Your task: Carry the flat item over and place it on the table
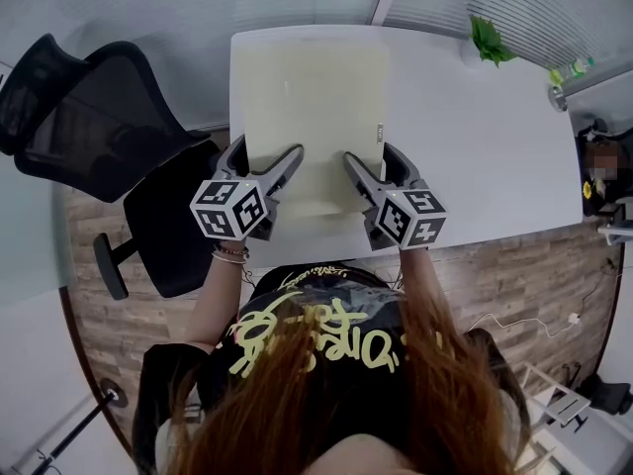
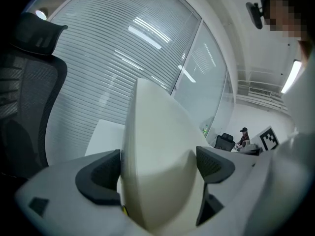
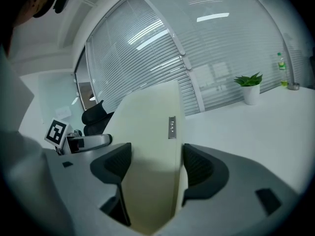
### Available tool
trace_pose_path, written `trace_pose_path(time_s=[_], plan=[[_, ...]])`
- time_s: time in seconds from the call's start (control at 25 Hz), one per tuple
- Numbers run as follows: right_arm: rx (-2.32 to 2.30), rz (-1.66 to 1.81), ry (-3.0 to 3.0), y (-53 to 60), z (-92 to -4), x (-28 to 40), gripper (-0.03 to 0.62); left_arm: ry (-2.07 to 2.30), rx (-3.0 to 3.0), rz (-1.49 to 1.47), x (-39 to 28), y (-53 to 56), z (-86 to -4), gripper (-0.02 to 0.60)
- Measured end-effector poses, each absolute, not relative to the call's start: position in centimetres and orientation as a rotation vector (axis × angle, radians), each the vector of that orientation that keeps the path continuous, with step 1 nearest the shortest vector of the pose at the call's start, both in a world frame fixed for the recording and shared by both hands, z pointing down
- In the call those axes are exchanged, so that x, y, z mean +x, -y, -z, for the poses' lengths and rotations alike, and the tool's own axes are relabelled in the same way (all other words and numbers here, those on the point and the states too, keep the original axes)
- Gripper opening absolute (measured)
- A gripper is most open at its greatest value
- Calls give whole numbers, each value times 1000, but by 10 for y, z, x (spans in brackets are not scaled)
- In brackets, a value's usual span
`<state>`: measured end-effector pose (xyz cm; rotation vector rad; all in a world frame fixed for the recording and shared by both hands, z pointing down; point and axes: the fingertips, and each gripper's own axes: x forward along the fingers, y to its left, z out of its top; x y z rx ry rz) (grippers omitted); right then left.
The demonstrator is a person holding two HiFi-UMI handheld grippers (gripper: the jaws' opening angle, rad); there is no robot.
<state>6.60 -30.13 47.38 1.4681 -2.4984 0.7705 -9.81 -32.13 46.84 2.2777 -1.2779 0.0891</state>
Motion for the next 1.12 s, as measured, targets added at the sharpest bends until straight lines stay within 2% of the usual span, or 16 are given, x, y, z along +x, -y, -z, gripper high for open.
trace_pose_path(time_s=[1.12], plan=[[1470, -825, 2425, 308, -498, 63, 336, 1194, 2088, -248, -100, 334, -507, 477]])
